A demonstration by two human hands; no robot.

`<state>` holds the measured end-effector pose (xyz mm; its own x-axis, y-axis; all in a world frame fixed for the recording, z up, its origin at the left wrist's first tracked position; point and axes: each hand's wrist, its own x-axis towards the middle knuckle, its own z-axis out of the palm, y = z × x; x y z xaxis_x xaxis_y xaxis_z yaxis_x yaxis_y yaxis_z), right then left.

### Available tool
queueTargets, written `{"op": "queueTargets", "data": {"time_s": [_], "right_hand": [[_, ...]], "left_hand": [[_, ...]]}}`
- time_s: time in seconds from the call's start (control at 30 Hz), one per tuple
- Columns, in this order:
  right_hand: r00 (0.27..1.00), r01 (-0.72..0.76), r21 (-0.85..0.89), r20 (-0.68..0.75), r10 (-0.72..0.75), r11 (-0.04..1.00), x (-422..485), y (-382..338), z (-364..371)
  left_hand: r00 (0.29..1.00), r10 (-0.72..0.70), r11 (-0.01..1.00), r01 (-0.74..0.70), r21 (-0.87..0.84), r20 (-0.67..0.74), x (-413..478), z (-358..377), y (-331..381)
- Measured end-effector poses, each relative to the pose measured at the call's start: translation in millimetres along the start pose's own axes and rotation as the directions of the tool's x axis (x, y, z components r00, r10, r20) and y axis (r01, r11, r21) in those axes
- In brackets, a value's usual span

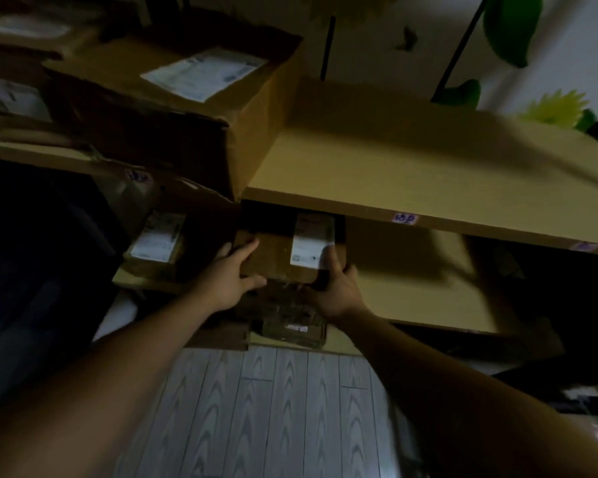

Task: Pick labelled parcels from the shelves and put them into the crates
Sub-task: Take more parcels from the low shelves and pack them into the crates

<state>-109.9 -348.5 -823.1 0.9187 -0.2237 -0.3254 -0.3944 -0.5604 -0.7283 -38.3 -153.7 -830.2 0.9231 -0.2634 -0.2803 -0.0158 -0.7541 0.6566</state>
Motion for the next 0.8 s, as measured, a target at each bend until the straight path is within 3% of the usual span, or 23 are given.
{"op": "queueTargets", "data": {"time_s": [0.07,0.13,0.2,0.23,0.3,0.4,0.5,0.63,0.73,0.8], "right_hand": [[0.999,-0.037,-0.018,0.013,0.038,0.999,14,-3,-7],[0.999,-0.052,-0.226,0.000,0.053,0.973,16,-10,-11],[0.994,0.063,-0.483,-0.050,-0.099,0.873,5,-21,-6],[0.970,0.179,-0.520,-0.049,-0.238,0.835,-3,-30,3],[0.882,0.420,-0.465,0.008,-0.470,0.779,-19,-52,31],[0.832,0.541,-0.385,0.111,-0.544,0.748,-15,-78,90],[0.879,0.476,-0.297,0.136,-0.457,0.828,13,-95,147],[0.921,0.376,-0.233,0.199,-0.334,0.897,60,-101,204],[0.960,0.111,0.053,0.253,-0.121,0.992,99,-100,233],[0.969,-0.020,0.229,0.243,-0.038,0.973,118,-98,252]], "left_hand": [[1.000,-0.002,0.999,0.001,0.049,0.017,14,-2,7],[0.998,-0.005,0.999,0.003,0.042,0.064,19,-8,5],[0.997,-0.013,0.999,0.016,-0.046,0.070,19,-20,-14],[0.999,-0.020,0.996,0.023,-0.082,0.044,18,-27,-28],[0.998,-0.067,0.997,0.066,-0.046,-0.013,19,-42,-62],[0.988,-0.141,0.974,0.151,0.170,-0.069,21,-62,-115],[0.985,-0.143,0.960,0.163,0.229,-0.098,28,-74,-159],[0.967,-0.210,0.968,0.226,0.105,-0.145,60,-80,-202],[0.969,-0.195,0.977,0.177,-0.121,-0.154,85,-76,-217],[0.960,-0.198,0.947,0.135,-0.292,-0.197,97,-73,-225]]}}
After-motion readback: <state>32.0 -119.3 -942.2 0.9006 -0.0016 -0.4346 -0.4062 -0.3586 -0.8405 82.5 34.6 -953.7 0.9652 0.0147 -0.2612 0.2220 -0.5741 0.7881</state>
